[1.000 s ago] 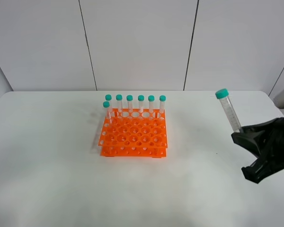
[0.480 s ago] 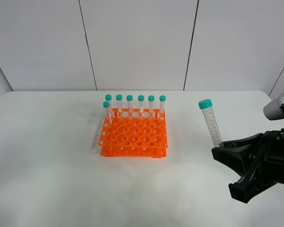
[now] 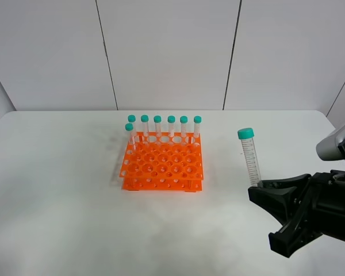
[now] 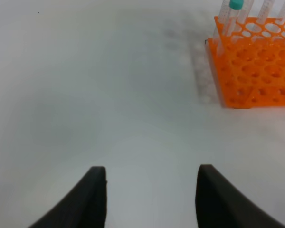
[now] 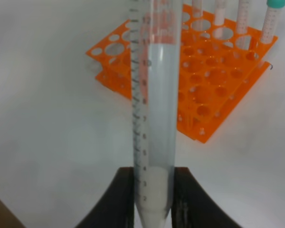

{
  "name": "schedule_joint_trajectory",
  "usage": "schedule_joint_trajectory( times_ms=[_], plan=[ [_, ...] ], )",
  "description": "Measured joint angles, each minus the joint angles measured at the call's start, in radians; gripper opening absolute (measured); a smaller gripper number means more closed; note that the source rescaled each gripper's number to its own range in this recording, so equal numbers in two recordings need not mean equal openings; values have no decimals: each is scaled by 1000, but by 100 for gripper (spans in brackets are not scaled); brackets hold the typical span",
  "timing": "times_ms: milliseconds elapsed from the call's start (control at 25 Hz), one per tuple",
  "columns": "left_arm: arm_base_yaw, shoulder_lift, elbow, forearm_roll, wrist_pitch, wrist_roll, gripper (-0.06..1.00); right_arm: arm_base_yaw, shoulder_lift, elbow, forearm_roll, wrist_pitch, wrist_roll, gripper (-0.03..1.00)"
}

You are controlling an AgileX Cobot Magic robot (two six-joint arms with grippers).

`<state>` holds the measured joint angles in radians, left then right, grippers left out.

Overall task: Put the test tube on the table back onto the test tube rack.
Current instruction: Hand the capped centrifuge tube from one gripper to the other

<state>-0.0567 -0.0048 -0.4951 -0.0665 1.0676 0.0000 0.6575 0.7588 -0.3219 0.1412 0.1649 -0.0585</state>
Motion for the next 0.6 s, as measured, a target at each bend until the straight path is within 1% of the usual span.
schedule_joint_trajectory(
  times_ms=[120, 240, 360, 480, 520, 600],
  plan=[
    [0, 0, 0, 0, 0, 0, 72, 44, 0, 1, 2, -21, -27, 1],
    [0, 0, 0, 0, 0, 0, 72, 165, 0, 1, 3, -30, -63, 1],
    [0, 0, 0, 0, 0, 0, 72, 301, 0, 1, 3, -82, -68, 1],
    [0, 0, 0, 0, 0, 0, 72, 403, 0, 1, -1, -158, -79, 1],
    [0, 0, 0, 0, 0, 0, 72, 427, 0, 1, -5, -182, -85, 1],
    [0, 0, 0, 0, 0, 0, 72, 448, 0, 1, -8, -208, -90, 1]
  ],
)
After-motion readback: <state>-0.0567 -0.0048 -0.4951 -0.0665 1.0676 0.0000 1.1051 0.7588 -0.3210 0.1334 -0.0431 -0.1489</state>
